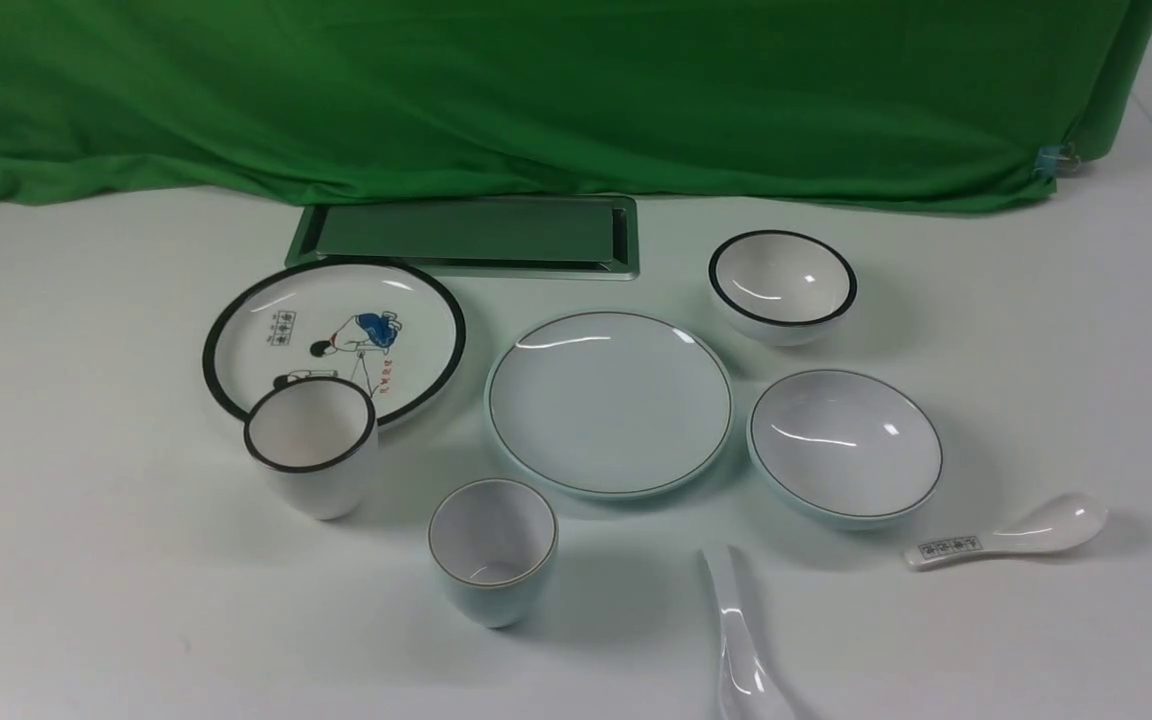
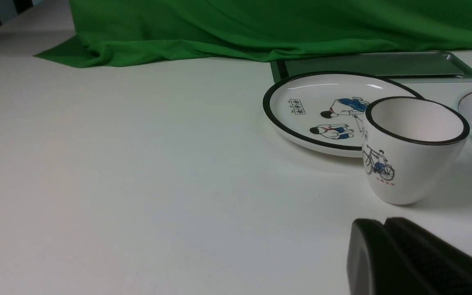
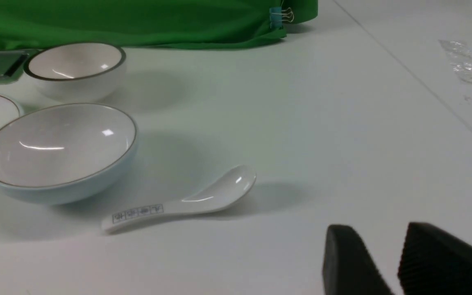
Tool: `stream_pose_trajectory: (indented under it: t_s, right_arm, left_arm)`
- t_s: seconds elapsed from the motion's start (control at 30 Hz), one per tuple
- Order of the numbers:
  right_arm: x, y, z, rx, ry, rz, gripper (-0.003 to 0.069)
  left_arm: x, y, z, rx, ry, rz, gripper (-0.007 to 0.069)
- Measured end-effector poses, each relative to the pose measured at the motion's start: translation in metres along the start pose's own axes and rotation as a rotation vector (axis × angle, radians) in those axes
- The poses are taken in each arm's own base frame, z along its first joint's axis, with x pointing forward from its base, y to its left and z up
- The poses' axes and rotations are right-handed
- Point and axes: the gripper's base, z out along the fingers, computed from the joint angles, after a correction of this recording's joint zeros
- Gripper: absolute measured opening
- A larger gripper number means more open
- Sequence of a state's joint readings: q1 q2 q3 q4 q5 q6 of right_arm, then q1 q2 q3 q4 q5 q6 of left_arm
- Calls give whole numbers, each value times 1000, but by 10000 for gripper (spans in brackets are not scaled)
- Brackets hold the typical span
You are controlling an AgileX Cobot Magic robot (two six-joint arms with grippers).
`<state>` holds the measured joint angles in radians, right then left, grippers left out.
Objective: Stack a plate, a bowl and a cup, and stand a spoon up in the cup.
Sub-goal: Use the right arm to grab a blue rice bowl
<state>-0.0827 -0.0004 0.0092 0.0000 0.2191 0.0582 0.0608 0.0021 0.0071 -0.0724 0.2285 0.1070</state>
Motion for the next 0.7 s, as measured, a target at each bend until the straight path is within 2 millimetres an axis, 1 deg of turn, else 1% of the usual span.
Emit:
stream_pose_trajectory:
  t_s: [0.27, 0.47, 0.63, 0.67, 0.7]
  right_arm:
    - [0, 0, 0, 0, 0, 50, 242]
    - [0, 0, 0, 0, 0, 53, 242]
    - [0, 0, 0, 0, 0, 80, 242]
    - [0, 0, 0, 0, 0, 126, 242]
    - [0, 1, 0, -6, 1, 253, 242]
  left_arm:
    - [0, 0, 0, 0, 0, 0, -29]
    - [0, 0, 0, 0, 0, 1, -29]
    - [0, 2, 0, -16, 0, 70, -29]
    - [0, 2, 0, -20, -5, 84, -29]
    - [-2, 1, 0, -16, -26, 56, -29]
